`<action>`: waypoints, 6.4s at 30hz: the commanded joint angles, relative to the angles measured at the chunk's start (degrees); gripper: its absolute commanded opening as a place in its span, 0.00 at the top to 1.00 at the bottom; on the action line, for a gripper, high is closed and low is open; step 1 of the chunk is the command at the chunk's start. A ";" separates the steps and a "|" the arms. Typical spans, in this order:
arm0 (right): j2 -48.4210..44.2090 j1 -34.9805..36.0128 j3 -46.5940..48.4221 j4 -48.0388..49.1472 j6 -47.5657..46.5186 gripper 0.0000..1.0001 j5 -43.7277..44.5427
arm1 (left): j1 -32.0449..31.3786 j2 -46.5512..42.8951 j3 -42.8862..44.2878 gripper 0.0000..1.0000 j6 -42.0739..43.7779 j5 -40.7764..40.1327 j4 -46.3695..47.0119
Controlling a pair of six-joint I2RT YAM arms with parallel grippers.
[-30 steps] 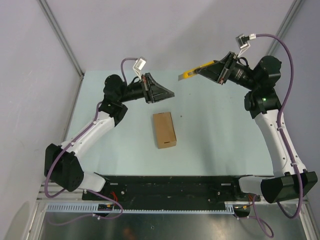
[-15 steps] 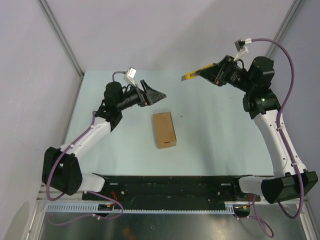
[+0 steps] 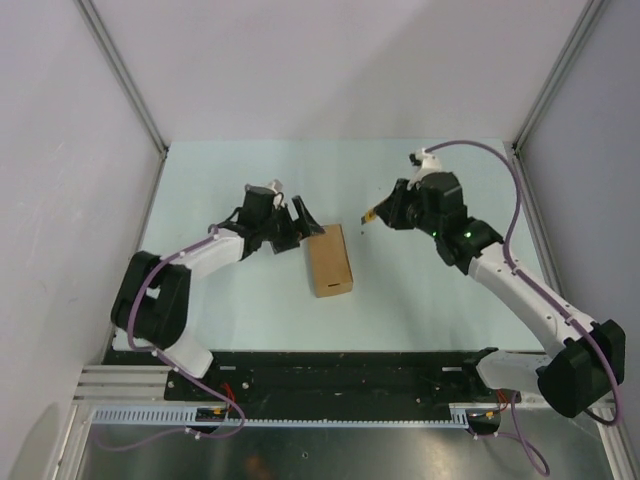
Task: Unpack the express box
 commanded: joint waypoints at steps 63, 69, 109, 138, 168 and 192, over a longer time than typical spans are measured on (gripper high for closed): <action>24.92 15.48 -3.92 31.37 -7.75 1.00 30.66 | -0.86 17.62 3.92 0.49 -6.64 -1.56 -3.39; 26.77 15.48 -2.51 31.55 -8.36 1.00 31.10 | -0.77 18.06 4.10 0.49 -6.73 -1.39 -3.39; 24.14 18.46 -5.58 23.82 -11.53 1.00 34.18 | 3.36 19.91 0.93 0.69 -15.60 1.07 -3.56; 19.57 19.96 -8.66 16.52 -6.08 1.00 31.80 | 3.71 20.00 0.14 0.71 -20.88 0.02 -3.65; 9.46 27.61 -14.37 2.99 1.03 1.00 34.79 | 4.51 21.23 -0.91 0.74 -23.25 0.11 -3.47; -6.01 31.65 -22.19 -4.48 12.03 1.00 33.30 | 4.59 18.86 -2.41 0.80 -25.54 -4.55 -3.56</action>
